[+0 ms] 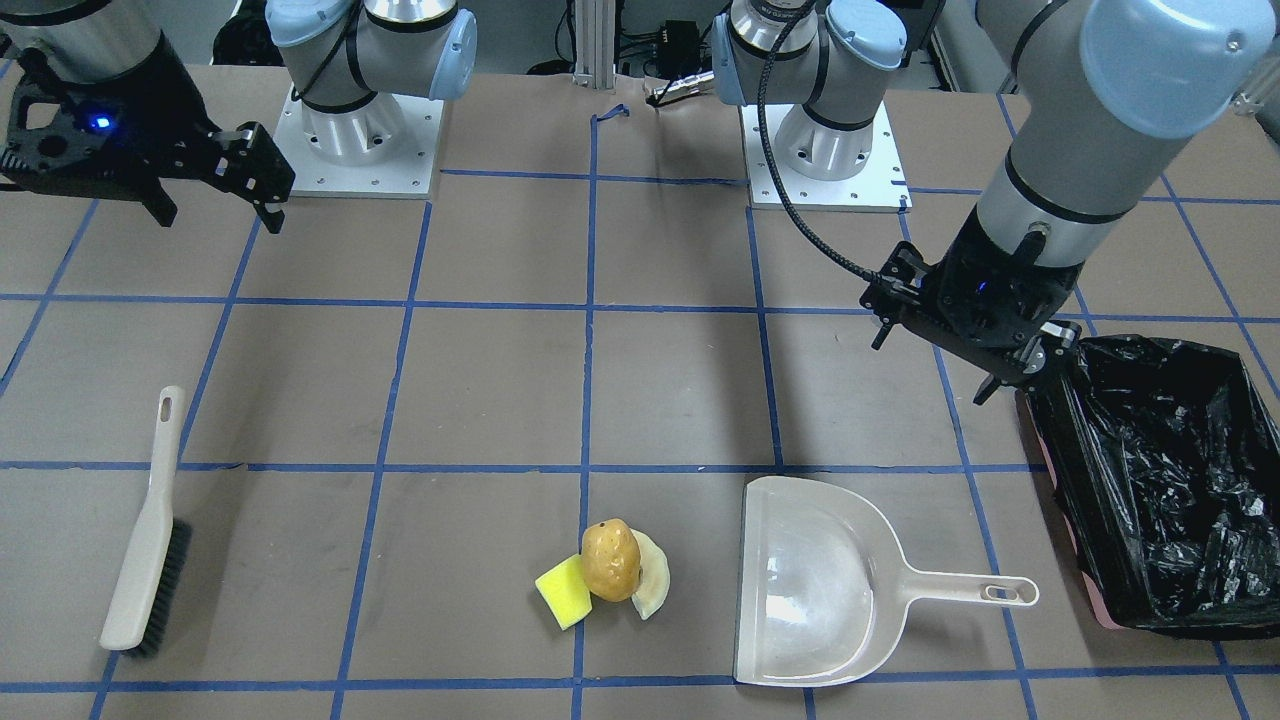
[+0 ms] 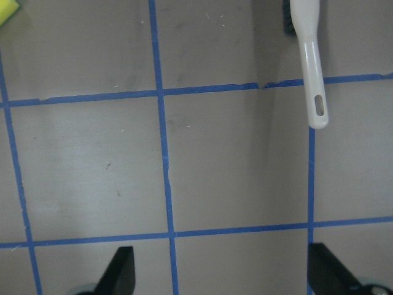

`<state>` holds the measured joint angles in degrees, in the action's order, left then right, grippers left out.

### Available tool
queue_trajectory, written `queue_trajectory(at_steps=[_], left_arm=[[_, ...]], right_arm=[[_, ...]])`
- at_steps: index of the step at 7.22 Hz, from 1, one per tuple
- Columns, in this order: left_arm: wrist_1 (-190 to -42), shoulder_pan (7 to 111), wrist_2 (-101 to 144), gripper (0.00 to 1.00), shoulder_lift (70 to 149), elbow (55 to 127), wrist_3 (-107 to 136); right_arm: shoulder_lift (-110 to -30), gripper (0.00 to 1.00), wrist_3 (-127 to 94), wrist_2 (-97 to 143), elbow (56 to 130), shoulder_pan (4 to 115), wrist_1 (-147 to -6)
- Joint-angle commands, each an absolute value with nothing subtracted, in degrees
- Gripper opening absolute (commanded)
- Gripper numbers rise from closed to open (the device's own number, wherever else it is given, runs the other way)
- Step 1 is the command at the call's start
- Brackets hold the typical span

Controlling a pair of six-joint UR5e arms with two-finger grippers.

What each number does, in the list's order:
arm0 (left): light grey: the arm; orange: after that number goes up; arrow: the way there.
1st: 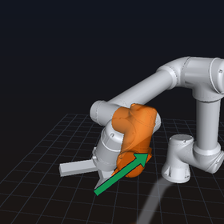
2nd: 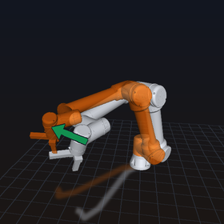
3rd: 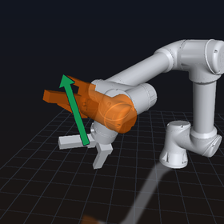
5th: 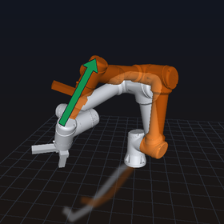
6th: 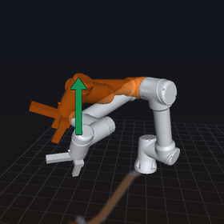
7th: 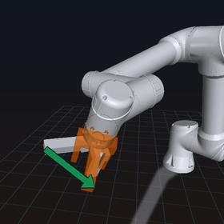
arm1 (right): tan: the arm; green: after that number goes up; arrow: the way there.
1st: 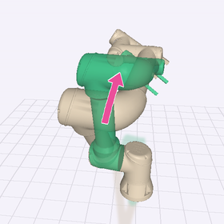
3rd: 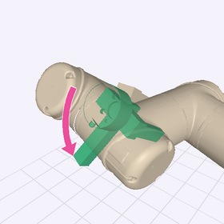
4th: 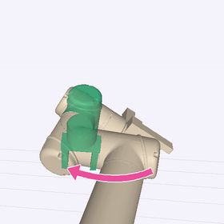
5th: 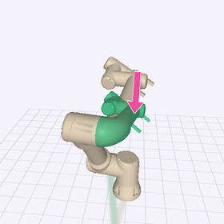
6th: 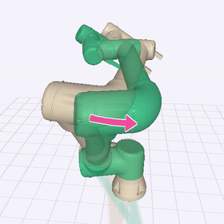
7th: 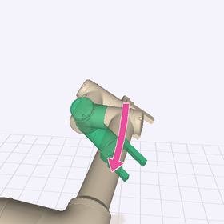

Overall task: Sweep and dump trash into bin
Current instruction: 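Grasp the white dustpan handle with the left gripper while the right grasps the brush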

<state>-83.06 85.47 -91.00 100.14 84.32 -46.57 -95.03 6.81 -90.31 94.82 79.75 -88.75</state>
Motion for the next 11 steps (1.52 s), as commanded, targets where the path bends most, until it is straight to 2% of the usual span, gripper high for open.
queue_trajectory(at_steps=[1,3,5,7,11], left_arm=[[-78.6,85.3,-95.7,1.0,103.9,84.3,-76.1],[-75.4,82.3,-98.4,1.0,107.6,84.1,-90.2],[-67.9,79.5,-97.4,0.96,112.2,84.2,-108.1],[-64.0,77.3,-92.3,0.96,116.8,84.2,-111.7],[-59.2,75.7,-89.0,0.9,123.0,84.0,-112.0]], right_arm=[[-89.9,1.0,13.8,-95.6,94.9,75.7,-93.4],[-85.3,0.98,18.3,-96.7,95.0,75.2,-98.9],[-83.2,0.94,20.5,-95.2,99.7,71.4,-103.6],[-79.8,0.96,23.5,-94.1,105.5,69.3,-114.7],[-75.5,0.92,23.8,-94.2,105.8,69.3,-115.5]])
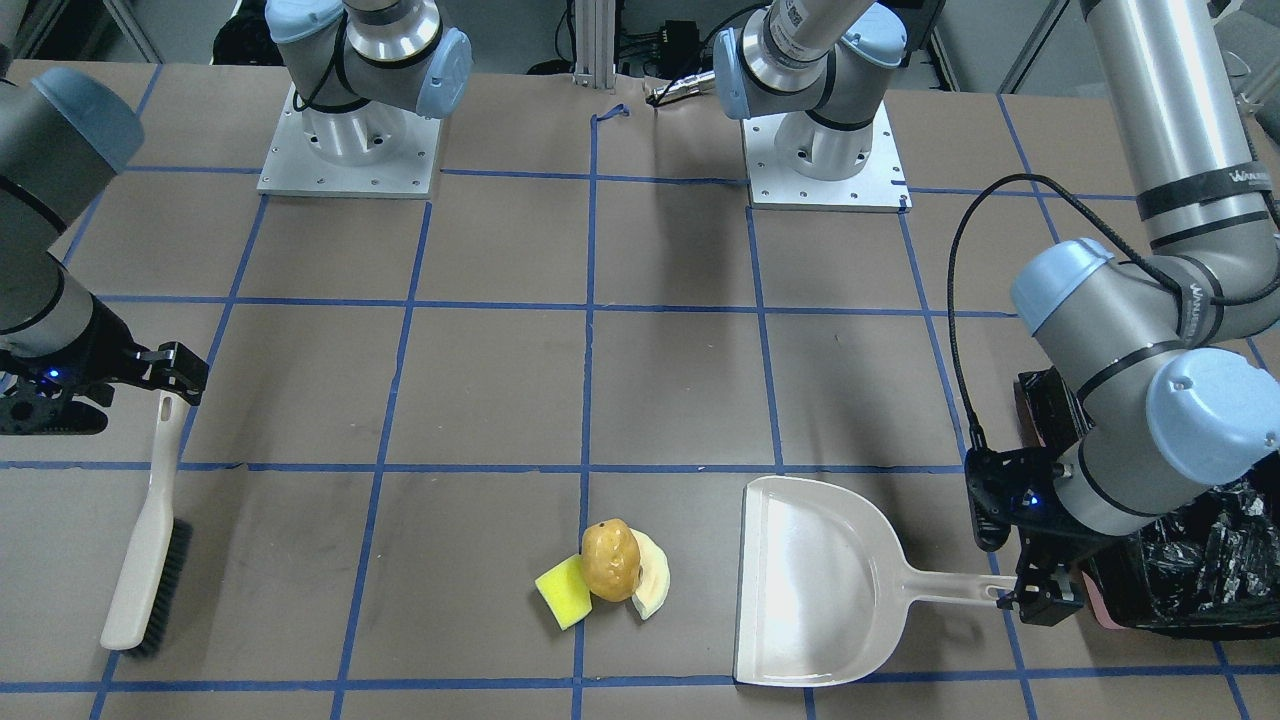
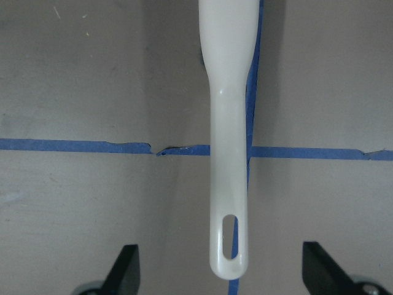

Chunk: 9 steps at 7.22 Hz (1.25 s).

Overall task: Sweep and dump trash into bin
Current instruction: 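Hold the dustpan flat on the table with the left gripper while lifting the brush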

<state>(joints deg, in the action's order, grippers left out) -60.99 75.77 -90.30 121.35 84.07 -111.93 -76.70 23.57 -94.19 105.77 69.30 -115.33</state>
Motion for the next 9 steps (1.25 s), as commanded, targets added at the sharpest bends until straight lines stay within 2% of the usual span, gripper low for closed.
queue_trajectory(at_steps=[1,2,3,6,7,9], left_arm=[[-59.1,75.7,-88.9,0.9,123.7,83.4,-112.0],[-59.1,75.7,-88.9,0.87,124.0,83.3,-112.0],[-59.0,75.7,-88.9,0.78,124.3,83.3,-112.0],[-59.0,75.7,-89.0,0.3,124.3,83.3,-111.9],[-59.0,75.8,-89.0,0.28,124.2,83.3,-111.5],[-59.7,76.6,-90.1,0.27,123.4,83.3,-108.3]], right_arm=[[-74.1,0.91,23.7,-94.2,105.8,69.3,-115.8],[-73.5,0.9,23.7,-94.3,105.8,69.3,-117.1],[-73.0,0.9,23.7,-94.3,105.8,69.2,-117.2],[-71.5,0.89,23.5,-94.2,105.8,69.0,-117.6],[-71.3,0.85,23.4,-94.1,105.8,68.3,-117.6],[-70.0,0.84,23.0,-93.6,105.6,67.6,-117.8]])
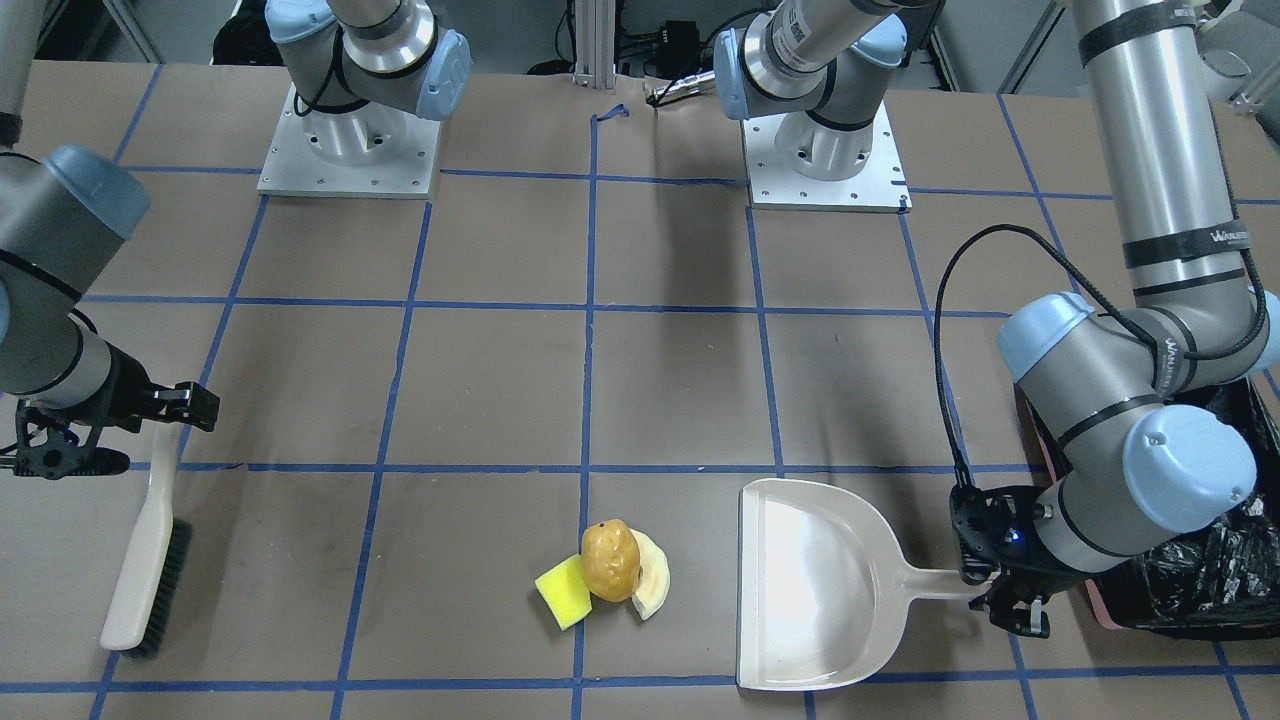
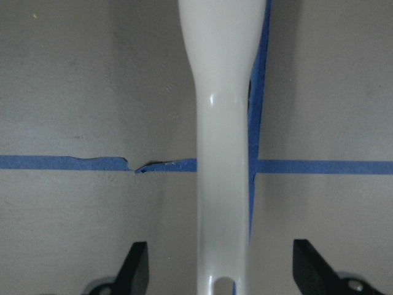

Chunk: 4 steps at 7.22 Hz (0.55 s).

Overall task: Sweep and dump trash into bin
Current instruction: 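Hold the dustpan flat on the table with the left gripper while lifting the brush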

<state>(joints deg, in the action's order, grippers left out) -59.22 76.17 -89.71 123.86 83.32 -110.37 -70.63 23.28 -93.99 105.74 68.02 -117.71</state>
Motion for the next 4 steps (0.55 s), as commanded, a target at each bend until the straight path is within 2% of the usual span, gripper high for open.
queue_trajectory(at_steps=[1,4], left_arm=[[-59.9,76.8,-90.0,0.27,123.4,83.4,-107.8],[-60.0,77.4,-90.1,0.27,123.0,83.8,-104.6]], right_arm=[[-70.0,0.83,22.9,-93.6,105.6,67.6,-117.5],[-70.2,0.82,22.6,-92.3,104.2,67.8,-117.3]])
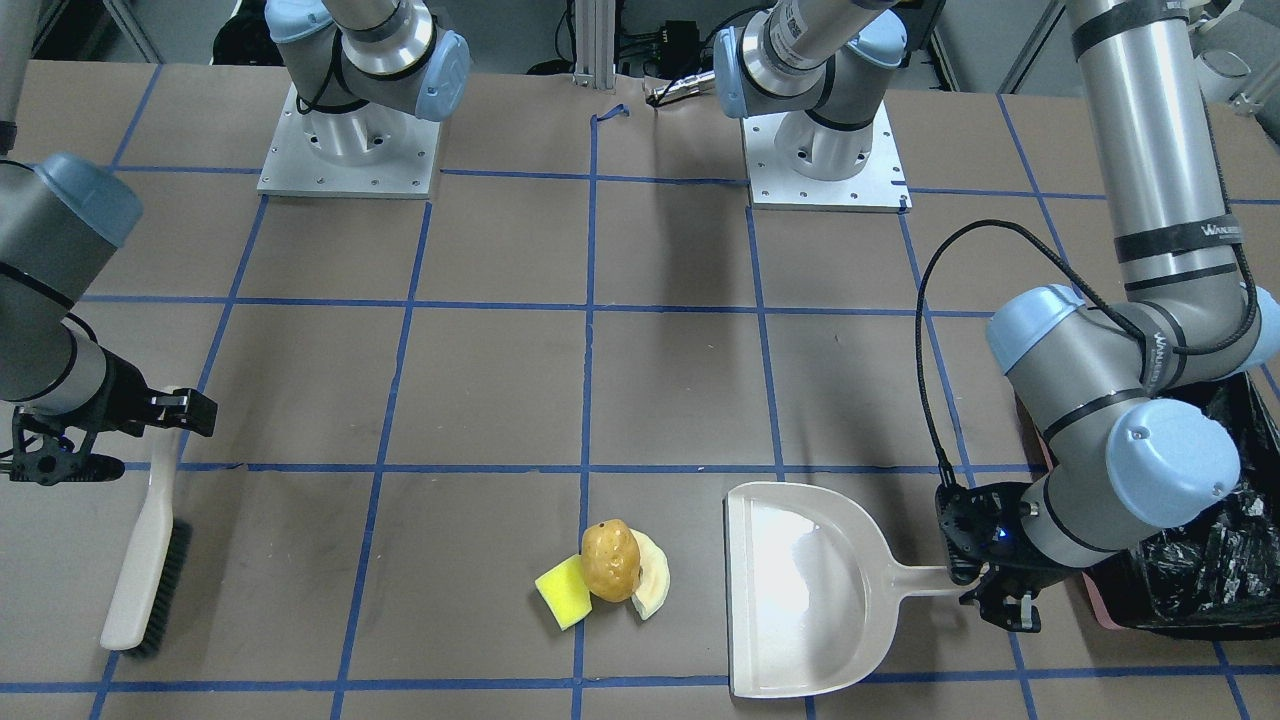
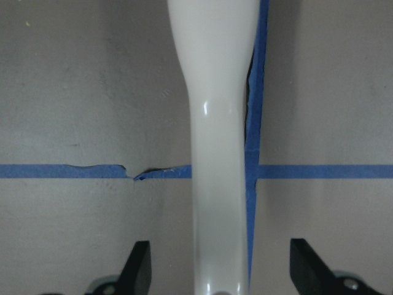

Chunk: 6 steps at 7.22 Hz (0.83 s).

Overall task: Sweep and dump trash into bin
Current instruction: 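Hold the dustpan flat on the table with the left gripper while lifting the brush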

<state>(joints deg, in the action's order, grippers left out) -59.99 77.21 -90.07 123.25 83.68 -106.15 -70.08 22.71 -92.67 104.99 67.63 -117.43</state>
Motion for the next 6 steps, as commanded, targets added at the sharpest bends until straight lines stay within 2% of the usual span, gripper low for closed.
queue_trajectory(at_steps=[1,2,4,5,6], left_arm=[[-60.2,77.7,-90.1,0.27,123.0,84.1,-101.6],[-60.2,78.2,-90.3,0.27,123.0,84.2,-101.4],[-60.3,78.2,-90.3,0.27,122.9,84.2,-101.3],[-60.6,78.2,-91.5,0.27,122.9,84.1,-100.6],[-60.7,78.2,-91.9,0.27,122.7,84.2,-100.3]], right_arm=[[-70.0,0.72,22.7,-92.3,103.8,67.8,-117.2],[-69.9,0.63,22.7,-92.3,103.8,67.8,-117.2],[-69.9,0.4,22.8,-92.4,103.8,67.8,-116.7],[-69.9,0.35,22.7,-91.9,103.8,67.8,-116.7],[-70.0,0.18,22.7,-91.6,103.8,67.8,-116.7]])
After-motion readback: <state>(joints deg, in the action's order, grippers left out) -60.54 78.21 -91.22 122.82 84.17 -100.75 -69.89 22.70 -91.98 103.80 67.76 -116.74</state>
